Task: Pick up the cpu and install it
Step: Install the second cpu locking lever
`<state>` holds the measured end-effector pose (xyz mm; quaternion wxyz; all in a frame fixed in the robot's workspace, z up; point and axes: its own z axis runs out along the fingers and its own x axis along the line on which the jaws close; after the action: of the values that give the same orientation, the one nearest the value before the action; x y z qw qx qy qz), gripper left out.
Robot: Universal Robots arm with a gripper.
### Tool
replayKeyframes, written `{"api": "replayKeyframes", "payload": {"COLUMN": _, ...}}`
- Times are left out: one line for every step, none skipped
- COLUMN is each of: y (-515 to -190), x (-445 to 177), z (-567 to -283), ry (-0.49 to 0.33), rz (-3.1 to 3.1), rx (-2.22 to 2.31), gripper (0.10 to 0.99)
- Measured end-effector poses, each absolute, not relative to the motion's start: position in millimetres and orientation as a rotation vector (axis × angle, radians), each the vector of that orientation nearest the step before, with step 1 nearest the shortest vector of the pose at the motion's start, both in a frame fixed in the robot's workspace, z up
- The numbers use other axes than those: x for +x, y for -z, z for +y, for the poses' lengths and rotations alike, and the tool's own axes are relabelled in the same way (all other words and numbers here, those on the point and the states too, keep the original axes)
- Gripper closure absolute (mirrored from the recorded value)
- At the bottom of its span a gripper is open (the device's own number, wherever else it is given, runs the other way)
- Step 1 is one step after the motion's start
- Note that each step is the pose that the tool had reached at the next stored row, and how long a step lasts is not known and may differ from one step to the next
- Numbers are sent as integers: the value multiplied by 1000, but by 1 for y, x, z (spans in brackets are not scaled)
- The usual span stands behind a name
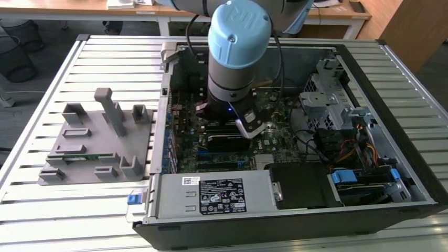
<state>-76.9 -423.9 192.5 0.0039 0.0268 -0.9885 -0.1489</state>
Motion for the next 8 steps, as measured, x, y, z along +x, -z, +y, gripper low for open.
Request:
{"api": "replayKeyframes", "payload": {"y": -192, "x": -77, "z": -424, "ry": 470, "rz": -3097, "rx": 84, "gripper": 980}}
{"api": "replayKeyframes", "payload": {"y": -192, "x": -78, "z": -424, "ry": 473, "rz": -3097, "rx": 84, "gripper": 980}}
{"api": "replayKeyframes", "payload": {"y": -191, "x": -78, "z": -424, "ry": 475, "rz": -3096, "rx": 84, "gripper": 980}}
{"api": "replayKeyframes", "payload": {"y": -191, "x": -78, "z": -424, "ry": 478, "rz": -3096, "rx": 84, "gripper": 980}}
{"api": "replayKeyframes", "payload": {"y": -191, "x": -79, "z": -424, "ry": 482, "rz": -3096, "rx": 84, "gripper": 980}}
{"api": "replayKeyframes", "payload": {"y": -190, "x": -79, "z": -424, "ry": 485, "rz": -3095, "rx": 84, "gripper": 980}}
{"api": "replayKeyframes", "payload": {"y": -190, "x": -80, "z": -424, "ry": 488, "rz": -3095, "rx": 84, "gripper": 980}}
{"api": "replayKeyframes", "payload": {"y": -190, "x": -80, "z": -424, "ry": 491, "rz": -3094, "rx": 84, "gripper": 980}}
